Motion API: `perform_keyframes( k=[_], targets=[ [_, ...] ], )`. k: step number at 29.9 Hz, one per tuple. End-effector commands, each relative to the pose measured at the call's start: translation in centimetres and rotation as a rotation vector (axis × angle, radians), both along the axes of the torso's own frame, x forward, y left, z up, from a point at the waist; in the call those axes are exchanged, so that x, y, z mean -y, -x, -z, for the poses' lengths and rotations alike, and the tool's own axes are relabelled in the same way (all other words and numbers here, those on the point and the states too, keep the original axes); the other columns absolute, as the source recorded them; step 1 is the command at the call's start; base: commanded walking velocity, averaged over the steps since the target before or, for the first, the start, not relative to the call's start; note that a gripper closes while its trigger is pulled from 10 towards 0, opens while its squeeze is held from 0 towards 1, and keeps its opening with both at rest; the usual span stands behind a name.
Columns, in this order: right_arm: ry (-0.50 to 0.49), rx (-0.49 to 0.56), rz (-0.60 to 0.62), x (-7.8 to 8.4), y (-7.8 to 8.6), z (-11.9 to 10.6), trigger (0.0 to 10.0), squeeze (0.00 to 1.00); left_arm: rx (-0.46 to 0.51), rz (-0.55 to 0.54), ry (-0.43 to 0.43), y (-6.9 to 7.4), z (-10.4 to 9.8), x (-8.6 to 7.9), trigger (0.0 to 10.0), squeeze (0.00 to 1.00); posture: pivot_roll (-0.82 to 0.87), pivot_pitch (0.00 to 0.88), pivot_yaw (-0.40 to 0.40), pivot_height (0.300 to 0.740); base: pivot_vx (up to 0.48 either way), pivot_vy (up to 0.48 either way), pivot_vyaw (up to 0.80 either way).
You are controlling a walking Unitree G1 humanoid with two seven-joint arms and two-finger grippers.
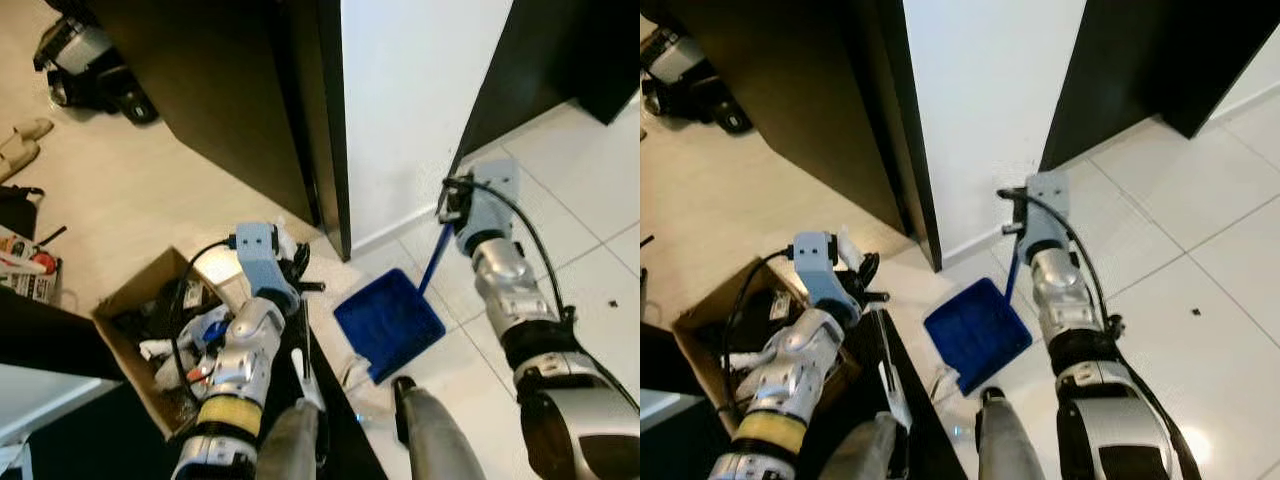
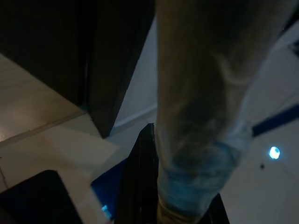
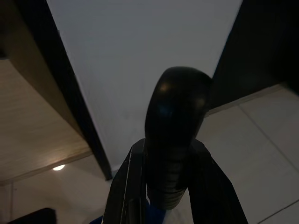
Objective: Sweep floor
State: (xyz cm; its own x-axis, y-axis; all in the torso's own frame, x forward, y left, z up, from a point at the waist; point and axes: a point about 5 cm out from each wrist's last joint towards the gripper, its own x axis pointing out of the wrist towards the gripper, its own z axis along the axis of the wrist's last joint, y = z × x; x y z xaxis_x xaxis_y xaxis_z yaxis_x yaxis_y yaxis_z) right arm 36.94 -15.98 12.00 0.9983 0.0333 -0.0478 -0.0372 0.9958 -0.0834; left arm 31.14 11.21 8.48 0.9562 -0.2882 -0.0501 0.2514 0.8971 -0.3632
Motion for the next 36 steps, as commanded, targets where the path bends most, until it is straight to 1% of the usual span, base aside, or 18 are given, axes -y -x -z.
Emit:
perform_keyframes(
  k=[1, 8, 11, 16, 19, 20, 21, 22, 24, 25, 26, 27, 28, 29, 31, 32, 34, 36],
  targets=[
    [-0.019, -0.072, 0.011, -0.4, 0.6, 1.7, 10.0, 0.0, -0.047, 0.004, 0.122, 0.4, 1.0, 1.4, 10.0, 0.0, 0.0, 0.307, 0.054, 0.74, 0.0, 0.0, 0.0],
    [-0.062, -0.076, 0.054, -0.1, 0.7, 1.8, 10.0, 0.0, -0.042, -0.048, 0.226, -0.3, 0.4, 2.1, 10.0, 0.0, -0.02, 0.298, 0.05, 0.74, 0.0, 0.0, 0.0],
    [-0.058, -0.069, 0.064, 0.1, 0.6, 1.6, 10.0, 0.0, -0.024, -0.092, 0.273, -1.0, -0.4, 1.7, 10.0, 0.0, -0.02, 0.291, 0.047, 0.74, 0.0, 0.0, 0.0],
    [-0.063, -0.064, 0.075, 0.4, 0.4, 1.4, 10.0, 0.0, 0.073, -0.163, 0.335, -2.6, -3.3, 0.1, 10.0, 0.0, -0.01, 0.276, 0.04, 0.74, 0.0, 0.0, 0.0],
    [-0.065, -0.059, 0.078, 0.4, 0.4, 1.2, 10.0, 0.0, 0.122, -0.17, 0.319, -2.9, -4.4, -0.6, 10.0, 0.0, -0.01, 0.267, 0.04, 0.74, 0.0, 0.0, 0.0],
    [-0.071, -0.048, 0.084, 0.6, 0.3, 1.0, 10.0, 0.0, 0.169, -0.154, 0.274, -2.8, -5.3, -1.1, 10.0, 0.0, 0.0, 0.259, 0.045, 0.74, 0.0, 0.0, 0.0],
    [-0.071, -0.048, 0.084, 0.6, 0.3, 1.0, 10.0, 0.0, 0.169, -0.154, 0.274, -2.8, -5.3, -1.1, 10.0, 0.0, 0.0, 0.259, 0.045, 0.74, 0.0, 0.0, 0.0],
    [-0.082, -0.028, 0.093, 1.0, 0.2, 0.5, 10.0, 0.0, 0.231, -0.116, 0.22, -2.5, -6.7, -1.8, 10.0, 0.0, 0.0, 0.256, 0.047, 0.74, 0.0, 0.0, 0.0],
    [-0.094, -0.008, 0.101, 1.3, 0.1, 0.0, 10.0, 0.0, 0.274, -0.066, 0.184, -2.0, -8.0, -2.2, 10.0, 0.0, 0.01, 0.251, 0.053, 0.74, 0.0, 0.0, 0.0],
    [-0.109, 0.008, 0.109, 1.6, 0.1, -0.4, 10.0, 0.0, 0.299, 0.005, 0.14, -1.4, -9.0, -2.4, 10.0, 0.0, 0.02, 0.242, 0.063, 0.74, 0.0, 0.0, 0.0],
    [-0.119, 0.019, 0.114, 1.8, 0.0, -0.6, 10.0, 0.0, 0.312, 0.054, 0.11, -1.0, -9.6, -2.4, 10.0, 0.0, 0.02, 0.242, 0.063, 0.74, 0.0, 0.0, 0.0],
    [-0.128, 0.038, 0.124, 2.1, -0.1, -1.1, 10.0, 0.0, 0.303, 0.119, 0.03, -0.4, -10.2, -2.8, 10.0, 0.0, 0.03, 0.234, 0.068, 0.74, 0.0, 0.0, 0.0],
    [-0.128, 0.038, 0.124, 2.1, -0.1, -1.1, 10.0, 0.0, 0.303, 0.119, 0.03, -0.4, -10.2, -2.8, 10.0, 0.0, 0.03, 0.234, 0.068, 0.74, 0.0, 0.0, 0.0],
    [-0.141, 0.067, 0.14, 2.6, -0.2, -1.9, 10.0, 0.0, 0.258, 0.191, -0.046, 0.6, -11.2, -3.4, 10.0, 0.0, 0.05, 0.228, 0.07, 0.74, 0.0, 0.0, 0.0],
    [-0.151, 0.083, 0.149, 2.9, -0.3, -2.3, 10.0, 0.0, 0.223, 0.225, -0.053, 1.1, -11.8, -3.8, 10.0, 0.0, 0.05, 0.228, 0.07, 0.74, 0.0, 0.0, 0.0],
    [-0.164, 0.091, 0.157, 3.1, -0.3, -2.6, 10.0, 0.0, 0.257, 0.223, -0.074, 1.4, -12.7, -4.2, 10.0, 0.0, 0.06, 0.217, 0.076, 0.74, 0.0, 0.0, 0.0],
    [-0.187, 0.116, 0.176, 3.5, -0.6, -3.5, 10.0, 0.0, 0.353, 0.183, -0.072, 1.9, -16.4, -5.2, 10.0, 0.0, 0.07, 0.201, 0.077, 0.74, 0.0, 0.0, 0.0],
    [-0.193, 0.12, 0.179, 3.6, -0.7, -3.6, 10.0, 0.0, 0.37, 0.172, -0.071, 1.9, -17.0, -5.4, 10.0, 0.0, 0.07, 0.199, 0.077, 0.74, 0.0, 0.0, 0.0]
  ],
)
